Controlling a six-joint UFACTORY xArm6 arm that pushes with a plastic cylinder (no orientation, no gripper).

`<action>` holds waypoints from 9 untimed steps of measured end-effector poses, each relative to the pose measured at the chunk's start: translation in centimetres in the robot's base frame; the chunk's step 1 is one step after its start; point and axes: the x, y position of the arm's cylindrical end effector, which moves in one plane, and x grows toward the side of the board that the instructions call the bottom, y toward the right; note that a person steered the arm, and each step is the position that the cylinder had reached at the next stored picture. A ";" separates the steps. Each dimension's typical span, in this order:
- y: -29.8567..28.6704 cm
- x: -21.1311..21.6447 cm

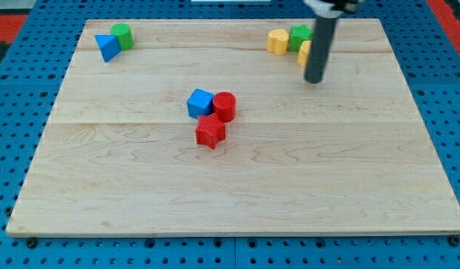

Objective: Push the heart along with the green star to the green circle and triangle

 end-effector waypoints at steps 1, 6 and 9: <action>2.2 -5.2; -9.9 -7.6; -17.5 0.6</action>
